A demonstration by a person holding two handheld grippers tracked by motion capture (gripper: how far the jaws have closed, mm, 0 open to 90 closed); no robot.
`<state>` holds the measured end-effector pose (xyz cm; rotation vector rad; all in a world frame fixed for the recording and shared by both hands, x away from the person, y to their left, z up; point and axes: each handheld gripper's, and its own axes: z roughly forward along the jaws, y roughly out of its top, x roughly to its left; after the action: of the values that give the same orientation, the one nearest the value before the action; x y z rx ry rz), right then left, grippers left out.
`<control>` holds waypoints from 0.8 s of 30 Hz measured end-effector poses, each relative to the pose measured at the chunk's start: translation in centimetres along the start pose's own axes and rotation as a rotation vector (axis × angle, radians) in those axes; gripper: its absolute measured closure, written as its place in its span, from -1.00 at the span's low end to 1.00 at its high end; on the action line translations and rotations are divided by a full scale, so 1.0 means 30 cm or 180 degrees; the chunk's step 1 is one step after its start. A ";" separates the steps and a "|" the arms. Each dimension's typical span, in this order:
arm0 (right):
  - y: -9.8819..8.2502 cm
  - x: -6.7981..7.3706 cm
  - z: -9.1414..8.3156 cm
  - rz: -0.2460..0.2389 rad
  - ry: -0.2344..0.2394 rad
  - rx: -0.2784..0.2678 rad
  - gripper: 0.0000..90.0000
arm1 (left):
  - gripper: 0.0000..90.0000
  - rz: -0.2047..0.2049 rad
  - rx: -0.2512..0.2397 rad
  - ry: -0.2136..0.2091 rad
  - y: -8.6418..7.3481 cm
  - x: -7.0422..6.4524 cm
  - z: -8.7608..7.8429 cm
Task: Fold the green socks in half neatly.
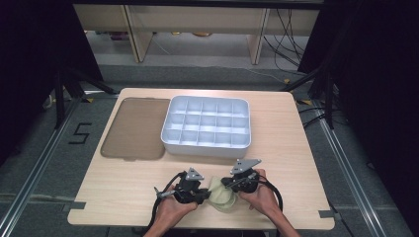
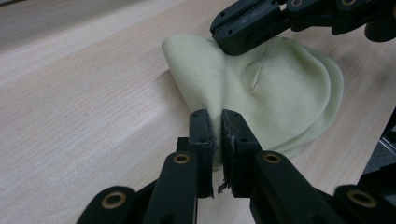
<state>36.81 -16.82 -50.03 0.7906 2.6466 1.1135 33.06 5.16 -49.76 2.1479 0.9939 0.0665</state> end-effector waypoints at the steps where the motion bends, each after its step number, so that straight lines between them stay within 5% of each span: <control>1: 0.000 0.000 0.000 0.0000 0.0000 0.0000 0.94 | 0.84 0.0000 0.0000 0.0000 0.000 0.000 0.000; 15: 0.006 0.074 -0.053 -0.0068 0.0283 -0.0182 0.94 | 0.84 0.0052 -0.0028 0.0113 0.009 0.024 -0.026; 24: 0.013 0.131 0.008 -0.0199 0.0447 -0.0120 0.93 | 0.83 -0.0024 -0.0062 0.0129 0.005 0.031 -0.028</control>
<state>33.73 -14.38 -49.72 0.6403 2.7337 1.2415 33.51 6.24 -49.28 2.1326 1.0207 0.1160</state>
